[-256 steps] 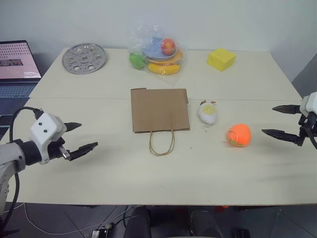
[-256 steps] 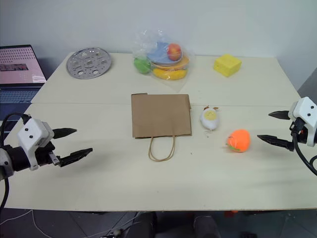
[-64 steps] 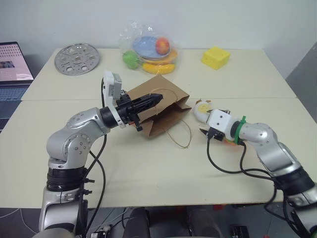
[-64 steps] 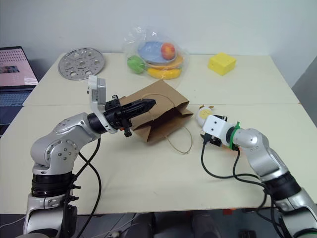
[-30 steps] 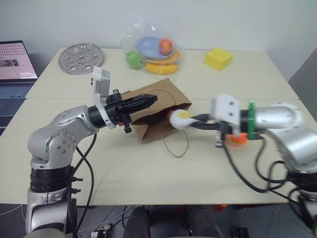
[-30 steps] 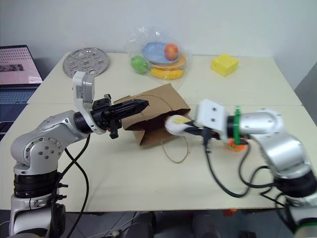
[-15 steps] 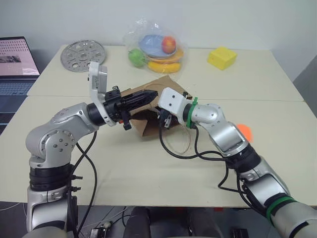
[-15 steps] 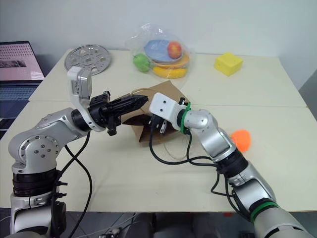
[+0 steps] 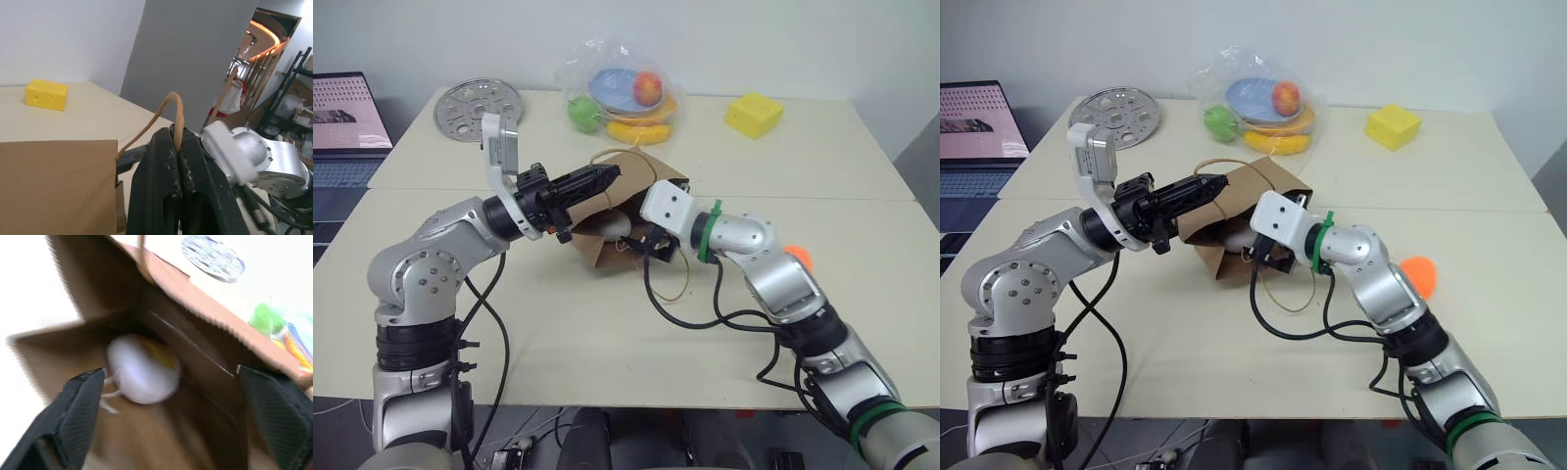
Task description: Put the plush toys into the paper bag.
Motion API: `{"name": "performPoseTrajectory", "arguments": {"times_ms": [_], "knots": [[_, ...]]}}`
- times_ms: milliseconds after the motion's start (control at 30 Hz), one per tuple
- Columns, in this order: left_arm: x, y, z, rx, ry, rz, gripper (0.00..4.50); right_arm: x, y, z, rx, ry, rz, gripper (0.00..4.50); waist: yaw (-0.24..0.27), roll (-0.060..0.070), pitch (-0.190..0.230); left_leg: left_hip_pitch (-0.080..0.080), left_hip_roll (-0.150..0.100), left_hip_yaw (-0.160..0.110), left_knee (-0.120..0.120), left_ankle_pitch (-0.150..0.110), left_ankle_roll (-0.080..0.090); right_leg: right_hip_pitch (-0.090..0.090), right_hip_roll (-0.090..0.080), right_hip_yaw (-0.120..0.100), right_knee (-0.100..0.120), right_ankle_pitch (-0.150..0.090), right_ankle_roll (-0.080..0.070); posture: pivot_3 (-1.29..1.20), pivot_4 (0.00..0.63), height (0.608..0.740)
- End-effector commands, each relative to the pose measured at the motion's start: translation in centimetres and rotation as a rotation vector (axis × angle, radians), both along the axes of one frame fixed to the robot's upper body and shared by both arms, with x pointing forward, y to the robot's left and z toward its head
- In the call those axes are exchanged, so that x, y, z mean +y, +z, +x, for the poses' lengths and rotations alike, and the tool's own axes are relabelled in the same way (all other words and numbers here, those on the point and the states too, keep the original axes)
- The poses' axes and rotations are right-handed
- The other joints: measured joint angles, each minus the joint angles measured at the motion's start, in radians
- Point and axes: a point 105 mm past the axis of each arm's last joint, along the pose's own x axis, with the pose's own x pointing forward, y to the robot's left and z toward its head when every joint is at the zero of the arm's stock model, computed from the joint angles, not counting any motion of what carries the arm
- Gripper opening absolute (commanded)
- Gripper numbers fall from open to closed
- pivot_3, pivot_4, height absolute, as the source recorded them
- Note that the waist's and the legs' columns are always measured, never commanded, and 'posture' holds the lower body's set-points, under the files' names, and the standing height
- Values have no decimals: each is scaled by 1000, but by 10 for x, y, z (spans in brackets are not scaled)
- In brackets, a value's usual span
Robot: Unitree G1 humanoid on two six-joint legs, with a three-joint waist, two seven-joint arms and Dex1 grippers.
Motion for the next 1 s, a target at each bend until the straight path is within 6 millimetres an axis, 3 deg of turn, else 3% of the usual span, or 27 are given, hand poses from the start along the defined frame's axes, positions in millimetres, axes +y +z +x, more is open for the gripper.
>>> {"name": "performPoseTrajectory", "arguments": {"times_ms": [33,133,167,300,467,667,733,1000], "knots": [[-3,10,1,-54,7,-4,0,-11,23,-29,14,121,21,4482,-1,0,0,0,0,0,0,0,0,0,0,0,0,0,0,0,150,740],[-6,9,2,-55,0,0,0,-58,28,-57,83,161,-57,4482,14,0,0,0,0,-1,0,0,0,1,0,-1,-1,0,0,0,150,740],[-6,8,3,-55,-1,2,0,-73,28,-58,92,121,-91,4482,17,0,0,0,-1,-1,0,0,0,2,-1,-1,-3,0,0,0,150,740],[-7,6,1,-53,-7,7,0,-145,5,-41,129,-184,-268,4482,20,-1,0,0,-1,0,0,0,0,2,-1,-1,-5,0,0,0,150,740],[-7,2,0,-48,-10,11,0,-199,-37,-39,159,-324,-525,4482,14,0,0,0,0,3,0,0,0,2,-1,2,-5,0,0,0,150,740],[-8,2,-1,-51,-13,18,0,-204,-59,-26,173,-382,-466,4482,-3,-1,0,0,0,4,2,0,0,3,0,3,-7,0,1,0,150,740],[-7,1,-1,-53,-9,25,0,-207,-63,-23,147,-387,-508,4125,-2,-1,0,0,0,4,2,0,0,3,0,4,-7,1,2,0,150,740],[-6,1,-2,-57,-3,26,0,-211,-65,-15,108,-404,-525,1375,-1,-1,0,0,0,3,2,0,0,3,0,4,-7,1,2,0,150,740]]}}
